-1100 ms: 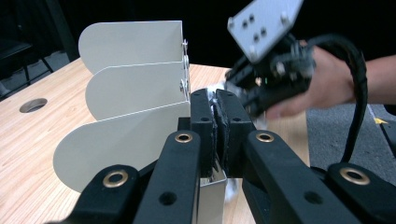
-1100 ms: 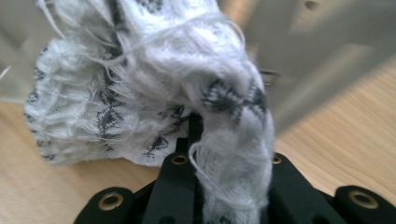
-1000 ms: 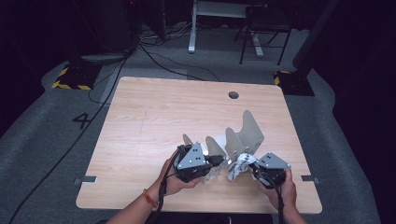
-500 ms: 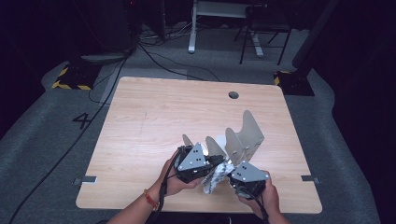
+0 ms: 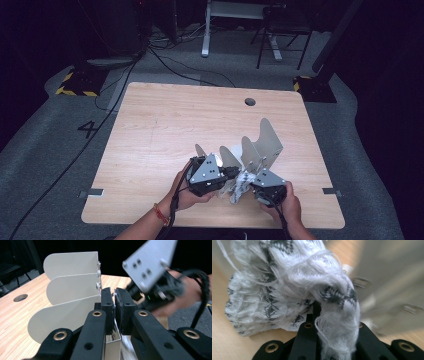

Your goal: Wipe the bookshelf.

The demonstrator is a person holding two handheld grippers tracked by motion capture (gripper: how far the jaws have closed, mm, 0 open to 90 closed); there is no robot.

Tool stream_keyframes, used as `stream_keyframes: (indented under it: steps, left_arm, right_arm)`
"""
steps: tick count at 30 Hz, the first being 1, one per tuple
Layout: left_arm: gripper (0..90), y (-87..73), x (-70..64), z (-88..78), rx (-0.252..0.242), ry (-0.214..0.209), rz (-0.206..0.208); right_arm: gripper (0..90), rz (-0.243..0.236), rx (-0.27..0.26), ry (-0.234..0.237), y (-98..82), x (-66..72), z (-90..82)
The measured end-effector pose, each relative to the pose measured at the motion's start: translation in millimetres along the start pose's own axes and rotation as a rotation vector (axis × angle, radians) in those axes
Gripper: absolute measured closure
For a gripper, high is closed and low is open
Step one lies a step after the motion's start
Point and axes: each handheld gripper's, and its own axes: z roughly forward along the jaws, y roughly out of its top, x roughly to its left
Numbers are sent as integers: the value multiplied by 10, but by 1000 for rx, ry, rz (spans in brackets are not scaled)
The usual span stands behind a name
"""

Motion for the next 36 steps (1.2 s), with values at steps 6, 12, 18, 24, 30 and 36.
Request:
stream_keyframes:
  steps: [6,12,18,24,30,36]
  left_arm:
    - [852,-1,0,5,-4,2,-4]
    - [852,-4,-1,17,-9,0,-17]
    - [847,-8,1,12,-12,-4,-23]
    - [848,-10,0,10,-13,-3,-23]
    - [842,-13,-4,8,-16,-3,-24]
    - [842,-14,0,8,-16,-4,-25]
  right_arm:
    - [833,87,-43,-94,-73,-328,-177]
    - [833,124,-132,-92,28,-361,-403]
    - [833,43,-187,2,235,-33,-470]
    - [832,-43,-168,95,311,327,-349]
    - [834,-84,-102,79,248,386,-169]
    - [834,-64,-48,58,127,281,-51]
